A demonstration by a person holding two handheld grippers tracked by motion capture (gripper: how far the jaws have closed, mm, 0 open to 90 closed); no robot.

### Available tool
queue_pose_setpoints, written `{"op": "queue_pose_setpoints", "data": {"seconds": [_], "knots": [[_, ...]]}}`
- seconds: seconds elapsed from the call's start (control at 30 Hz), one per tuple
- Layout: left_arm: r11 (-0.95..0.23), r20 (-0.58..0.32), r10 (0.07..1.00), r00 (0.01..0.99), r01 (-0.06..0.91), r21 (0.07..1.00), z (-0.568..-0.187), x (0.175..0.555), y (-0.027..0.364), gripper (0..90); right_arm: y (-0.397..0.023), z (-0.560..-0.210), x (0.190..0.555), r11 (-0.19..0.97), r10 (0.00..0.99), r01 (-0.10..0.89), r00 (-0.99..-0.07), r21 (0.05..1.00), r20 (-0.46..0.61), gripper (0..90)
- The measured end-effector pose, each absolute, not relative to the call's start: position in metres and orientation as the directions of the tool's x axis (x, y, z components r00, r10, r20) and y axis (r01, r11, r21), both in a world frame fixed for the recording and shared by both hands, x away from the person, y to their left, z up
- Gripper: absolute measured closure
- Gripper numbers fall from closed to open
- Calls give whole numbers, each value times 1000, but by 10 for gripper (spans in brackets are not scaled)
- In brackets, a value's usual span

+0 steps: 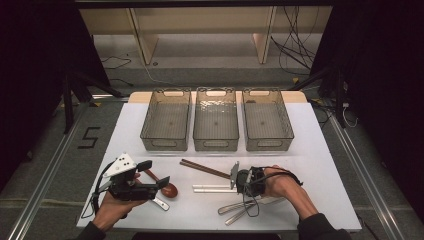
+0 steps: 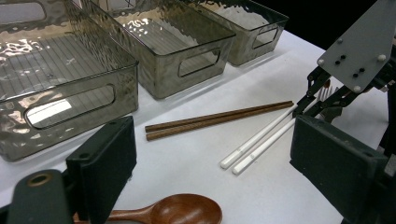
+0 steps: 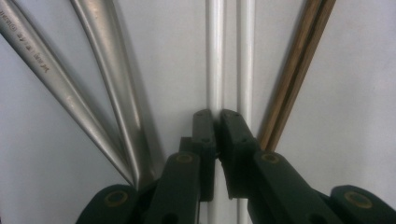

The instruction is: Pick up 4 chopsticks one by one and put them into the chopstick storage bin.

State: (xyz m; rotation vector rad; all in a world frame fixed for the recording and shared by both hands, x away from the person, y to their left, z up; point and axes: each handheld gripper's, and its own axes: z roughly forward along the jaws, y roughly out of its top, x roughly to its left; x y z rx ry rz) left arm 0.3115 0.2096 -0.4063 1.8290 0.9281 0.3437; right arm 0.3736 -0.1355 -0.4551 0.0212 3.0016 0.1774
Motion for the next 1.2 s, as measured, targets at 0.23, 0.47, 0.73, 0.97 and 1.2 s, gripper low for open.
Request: {"op": "queue_pose_setpoints", "data": {"seconds": [0.23,0.47,0.73,0.97,1.2], "knots": [[-190,-174,731,660,441,877,-406,312,210,137,-135,-455,374,993,36,21,-992,119,-121,854],[-189,-175,731,660,442,877,-406,312,210,137,-134,-456,373,993,-1,-17,-991,116,-137,859],[-194,-171,733,658,444,875,-407,312,209,138,-135,-452,372,993,-39,-56,-987,107,-158,860],[-185,-176,736,654,445,876,-406,312,211,139,-136,-449,371,990,-47,-70,-982,126,-181,861],[-201,-171,729,663,446,872,-407,312,208,139,-132,-441,368,982,-56,-93,-974,163,-220,861]]}}
